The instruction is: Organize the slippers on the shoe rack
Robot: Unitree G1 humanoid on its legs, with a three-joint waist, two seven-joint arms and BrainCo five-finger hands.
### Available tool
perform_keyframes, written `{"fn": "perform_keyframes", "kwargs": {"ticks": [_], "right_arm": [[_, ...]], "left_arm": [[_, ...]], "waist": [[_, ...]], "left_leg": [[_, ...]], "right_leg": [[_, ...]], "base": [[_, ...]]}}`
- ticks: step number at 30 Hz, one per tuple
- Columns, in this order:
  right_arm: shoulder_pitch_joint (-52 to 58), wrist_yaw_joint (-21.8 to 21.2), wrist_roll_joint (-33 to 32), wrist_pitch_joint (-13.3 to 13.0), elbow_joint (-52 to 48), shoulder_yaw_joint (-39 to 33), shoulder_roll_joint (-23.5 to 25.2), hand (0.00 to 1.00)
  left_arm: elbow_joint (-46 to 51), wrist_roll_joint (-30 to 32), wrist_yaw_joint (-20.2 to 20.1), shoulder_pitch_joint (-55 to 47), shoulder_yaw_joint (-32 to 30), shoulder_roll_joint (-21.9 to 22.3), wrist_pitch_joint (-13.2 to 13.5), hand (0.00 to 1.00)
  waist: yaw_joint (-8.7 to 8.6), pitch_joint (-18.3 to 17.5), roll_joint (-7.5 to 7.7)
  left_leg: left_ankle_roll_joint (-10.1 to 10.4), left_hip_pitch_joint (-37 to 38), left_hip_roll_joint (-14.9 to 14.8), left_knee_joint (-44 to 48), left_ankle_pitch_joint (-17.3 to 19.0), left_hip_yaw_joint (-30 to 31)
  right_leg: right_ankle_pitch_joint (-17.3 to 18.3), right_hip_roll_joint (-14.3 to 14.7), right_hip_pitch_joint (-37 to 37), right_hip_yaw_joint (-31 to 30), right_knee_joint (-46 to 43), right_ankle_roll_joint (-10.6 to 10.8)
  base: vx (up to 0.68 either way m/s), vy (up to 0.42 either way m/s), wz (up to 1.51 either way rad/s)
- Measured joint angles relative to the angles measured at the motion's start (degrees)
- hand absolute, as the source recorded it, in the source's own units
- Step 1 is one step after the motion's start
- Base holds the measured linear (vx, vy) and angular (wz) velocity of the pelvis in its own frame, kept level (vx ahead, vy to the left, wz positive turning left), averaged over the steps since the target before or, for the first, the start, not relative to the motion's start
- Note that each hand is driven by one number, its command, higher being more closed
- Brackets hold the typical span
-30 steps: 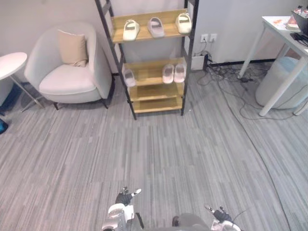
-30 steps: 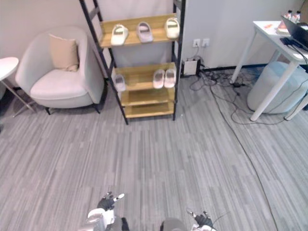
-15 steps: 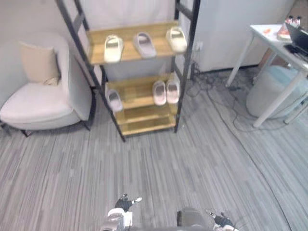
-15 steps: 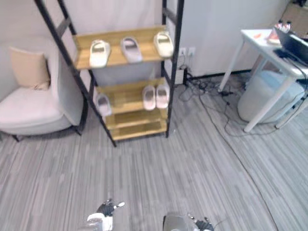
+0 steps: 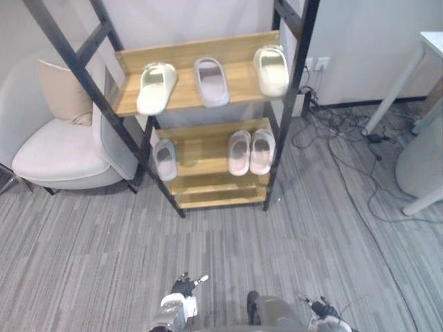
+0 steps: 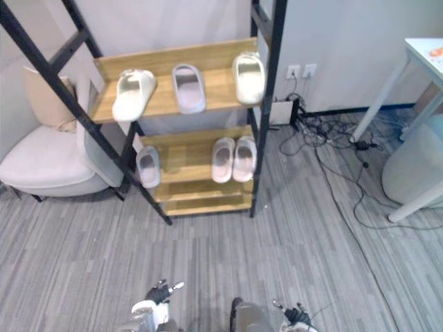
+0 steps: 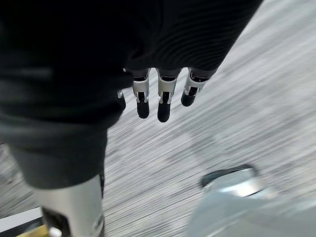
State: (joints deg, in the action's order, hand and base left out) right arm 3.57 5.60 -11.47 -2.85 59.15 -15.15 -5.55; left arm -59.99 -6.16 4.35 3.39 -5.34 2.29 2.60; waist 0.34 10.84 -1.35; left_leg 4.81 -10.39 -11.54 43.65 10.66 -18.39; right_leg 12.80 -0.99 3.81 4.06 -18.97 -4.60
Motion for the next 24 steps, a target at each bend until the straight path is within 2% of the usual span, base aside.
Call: {"fn": "perform_keyframes", "kwargs": {"ticks": [1,2,3,4,5,6,7,8,9,10,11,13,14,17,18,19,20,21,24], "right_arm": [[-0.2,0.0,-0.1,0.0,-0.2,0.0,0.2,0.0],[0.0,0.0,-0.1,0.0,-0.4,-0.5,0.6,0.0],[0.0,0.0,-0.3,0.0,-0.4,-0.7,0.6,0.0],[-0.1,0.0,-0.3,0.0,-0.1,-1.4,0.5,0.0],[-0.2,0.0,-0.3,0.2,0.9,-2.4,0.3,0.0],[-0.3,0.0,-0.2,0.3,1.0,-2.5,0.6,0.0],[0.0,0.0,-0.2,0.4,1.0,-2.5,1.0,0.0],[1.0,0.0,0.2,0.4,1.1,-2.3,0.9,0.0],[1.0,0.0,0.3,0.4,1.5,-2.0,0.9,0.0],[0.7,0.0,0.3,0.5,2.3,-2.0,1.0,0.0],[0.5,0.0,0.4,0.8,2.8,-1.9,1.2,0.0],[0.5,-0.3,0.4,0.9,2.8,-1.5,0.7,0.0],[-0.2,-0.3,0.4,0.8,2.8,-1.5,0.4,0.0],[-1.6,-0.5,0.4,0.6,2.8,-1.6,0.5,0.0],[-1.7,-0.5,0.3,0.5,2.8,-1.7,0.4,0.0],[-1.4,-0.5,0.4,0.6,2.9,-1.7,0.5,0.0],[-1.2,-0.5,0.4,0.5,3.6,-1.7,0.4,0.0],[-1.4,-0.5,0.4,0.5,4.7,-2.4,0.1,0.0],[-1.3,-0.5,1.3,0.6,6.1,-2.8,-2.3,0.0]], "left_arm": [[0.1,0.0,0.0,0.0,0.2,0.1,0.1,0.0],[0.3,0.0,0.0,-0.1,0.3,0.4,0.2,0.0],[0.5,0.0,0.0,-0.3,0.4,0.5,0.4,0.0],[0.3,0.0,0.0,-0.3,1.1,0.5,0.5,0.0],[-0.4,0.0,0.0,0.1,2.7,0.2,0.4,0.0],[-1.0,0.0,0.0,0.1,3.0,-0.2,0.3,0.0],[-1.6,0.0,0.0,0.2,3.0,-0.8,0.4,0.0],[-2.4,0.0,0.0,0.1,4.2,-1.0,0.2,0.0],[-3.0,0.4,0.0,0.1,5.2,-1.6,0.2,0.0],[-3.3,0.4,0.0,0.1,5.6,-1.6,0.0,0.0],[-3.8,0.4,0.0,0.1,6.7,-1.8,-0.4,0.0],[-4.2,0.4,0.1,-0.1,7.5,-2.0,-0.6,0.0],[-4.3,0.4,0.2,0.0,7.8,-2.3,-0.6,0.0],[-4.9,0.2,0.4,0.5,9.4,-3.6,-0.5,0.0],[-4.9,0.2,0.4,0.6,9.7,-3.9,-0.5,0.0],[-5.0,-0.1,0.4,0.2,10.0,-4.5,-0.5,0.0],[-5.5,-0.1,0.4,0.0,10.2,-5.6,-0.4,0.0],[-6.2,-0.1,0.5,0.3,10.3,-5.1,-0.5,0.0],[-7.0,-0.1,0.4,-0.6,9.5,-3.1,-0.5,0.0]], "waist": [[0.01,0.0,-0.05],[0.05,0.0,-0.21],[0.13,-0.1,-0.38],[0.13,-0.4,-0.83],[0.56,-0.7,-1.19],[1.03,-1.7,-0.86],[0.88,-2.4,0.74],[0.52,-3.5,2.41],[0.62,-3.9,3.28],[0.62,-4.0,3.51],[0.57,-3.9,3.28],[0.44,-3.8,2.08],[0.3,-4.0,1.14],[0.11,-4.0,-0.1],[-0.01,-3.9,-0.23],[-0.14,-4.1,0.64],[-0.13,-4.0,1.93],[-0.14,-4.3,0.54],[0.26,-5.5,-2.24]], "left_leg": [[-0.4,-0.7,0.9,-5.2,0.3,-1.2],[-0.1,-0.6,3.5,-15.8,-0.1,-1.5],[1.0,-0.5,5.4,-24.8,-1.7,-0.8],[1.6,-1.0,6.3,-29.0,-3.0,0.7],[-1.3,-1.5,7.4,-30.3,-6.2,3.2],[-5.1,-0.7,8.7,-30.6,-8.5,3.9],[-6.1,0.0,10.4,-30.5,-7.6,3.1],[-6.8,1.3,12.4,-30.7,-5.8,1.9],[-7.6,3.0,13.7,-31.3,-4.8,1.1],[-8.0,4.7,14.6,-32.0,-4.2,1.1],[-8.6,7.5,15.2,-33.2,-3.7,2.0],[-8.8,11.8,14.9,-35.5,-3.6,3.7],[-8.8,13.5,14.1,-37.0,-3.6,4.8],[-8.8,14.8,11.4,-37.6,-3.6,7.5],[-8.8,14.9,10.9,-37.5,-3.6,8.1],[-6.7,15.5,11.1,-37.4,-3.3,8.5],[-4.2,16.8,11.9,-37.4,-1.8,9.3],[-3.1,17.1,10.7,-37.5,-1.0,10.1],[-2.7,17.5,7.9,-37.4,-1.2,10.4]], "right_leg": [[0.5,-0.1,-1.0,-0.2,0.6,0.3],[1.3,-0.1,-2.4,-0.5,1.4,0.8],[2.2,0.0,-2.8,-0.9,1.5,1.2],[2.8,0.6,-2.9,-1.2,1.6,2.0],[4.4,1.0,-3.1,-2.1,0.8,3.2],[6.6,0.4,-3.4,-3.7,-1.3,4.5],[8.3,-1.1,-3.2,-4.9,-3.1,5.6],[9.5,-3.3,-2.3,-5.8,-7.6,8.0],[9.8,-4.4,-0.3,-7.0,-13.9,10.5],[8.9,-5.0,1.3,-7.8,-19.3,13.2],[8.3,-5.7,3.5,-7.9,-26.7,14.3],[9.7,-5.8,5.1,-6.1,-30.9,11.8],[10.3,-5.8,6.0,-4.6,-29.4,10.5],[10.0,-5.8,9.0,-3.2,-18.3,9.5],[8.7,-5.8,9.4,-3.2,-14.9,9.6],[0.9,-6.3,8.6,-3.9,-4.9,9.2],[-5.0,-7.0,8.1,-5.0,-1.3,9.1],[-4.9,-5.9,8.1,-4.2,-2.3,8.7],[-5.9,-3.4,5.1,-3.9,2.4,7.4]], "base": [[0.24,0.04,-0.04],[0.29,0.083,-0.09],[0.39,0.136,-0.16],[0.35,0.152,-0.35],[0.42,0.202,-0.48],[0.46,0.209,-0.48],[0.57,0.227,-0.34],[0.59,0.197,-0.17],[0.5,0.161,-0.1],[0.48,0.148,0.02],[0.35,0.097,0.13],[0.37,0.06,0.15],[0.32,0.011,0.16],[0.27,-0.079,0.41],[0.29,-0.182,0.57],[0.25,-0.164,0.55],[0.31,-0.216,0.44],[0.26,-0.175,0.16],[0.22,-0.152,-0.09]]}}
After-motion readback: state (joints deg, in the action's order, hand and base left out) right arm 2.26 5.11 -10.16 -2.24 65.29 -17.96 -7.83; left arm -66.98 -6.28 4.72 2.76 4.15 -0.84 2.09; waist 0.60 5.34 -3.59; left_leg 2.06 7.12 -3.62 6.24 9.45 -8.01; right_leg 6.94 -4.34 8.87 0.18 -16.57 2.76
